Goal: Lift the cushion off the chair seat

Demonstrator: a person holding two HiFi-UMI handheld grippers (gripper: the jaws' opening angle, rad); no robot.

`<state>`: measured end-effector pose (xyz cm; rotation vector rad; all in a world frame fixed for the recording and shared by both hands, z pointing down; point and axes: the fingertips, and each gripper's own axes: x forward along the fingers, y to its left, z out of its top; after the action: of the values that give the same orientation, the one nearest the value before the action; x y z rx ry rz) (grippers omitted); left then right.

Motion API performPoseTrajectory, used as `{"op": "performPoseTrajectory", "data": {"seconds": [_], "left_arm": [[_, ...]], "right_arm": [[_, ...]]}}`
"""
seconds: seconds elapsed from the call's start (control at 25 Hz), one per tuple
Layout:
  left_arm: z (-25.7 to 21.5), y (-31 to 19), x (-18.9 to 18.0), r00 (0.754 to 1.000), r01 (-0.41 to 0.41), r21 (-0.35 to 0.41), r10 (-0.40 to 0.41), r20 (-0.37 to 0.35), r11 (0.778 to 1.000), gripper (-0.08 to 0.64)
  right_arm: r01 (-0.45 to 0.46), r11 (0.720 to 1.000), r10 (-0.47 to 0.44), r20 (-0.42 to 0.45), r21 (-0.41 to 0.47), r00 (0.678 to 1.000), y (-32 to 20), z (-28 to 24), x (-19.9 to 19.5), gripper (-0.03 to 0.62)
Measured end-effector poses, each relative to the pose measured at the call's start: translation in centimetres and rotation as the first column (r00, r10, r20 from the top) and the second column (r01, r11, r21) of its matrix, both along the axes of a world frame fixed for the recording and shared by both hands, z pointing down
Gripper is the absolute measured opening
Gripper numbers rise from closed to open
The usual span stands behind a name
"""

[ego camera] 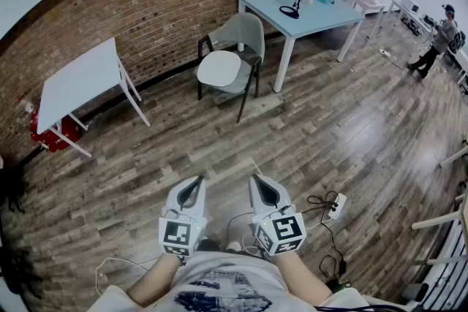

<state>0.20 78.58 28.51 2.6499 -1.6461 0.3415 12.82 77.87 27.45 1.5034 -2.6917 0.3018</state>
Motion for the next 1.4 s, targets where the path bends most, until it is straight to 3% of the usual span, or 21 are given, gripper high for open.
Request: {"op": "performPoseTrajectory", "data": {"seconds": [0.72,1.04,1.4], "left_arm": [[1.9,-1.3,-1.6,0.999,0.029,-0.034,-0.03,-0.018,0.999,-0.009],[2.5,-8.7,-3.8,0.999,0.038,-0.032,-0.038,-0.02,0.999,-0.009],[2.6,-22.5,-9.1,0.999,0.019,-0.045,-0.021,-0.043,0.999,-0.009]], "right_arm": [[-0.027,0.999,0.028,0.039,-0.03,0.999,-1.2,1.5,0.0,-0.003],[-0.008,0.998,0.008,-0.002,-0.059,1.0,-8.6,3.1,-2.5,-0.003],[-0.011,0.996,0.008,-0.031,-0.085,0.999,-22.4,3.0,-8.0,-0.003]]}}
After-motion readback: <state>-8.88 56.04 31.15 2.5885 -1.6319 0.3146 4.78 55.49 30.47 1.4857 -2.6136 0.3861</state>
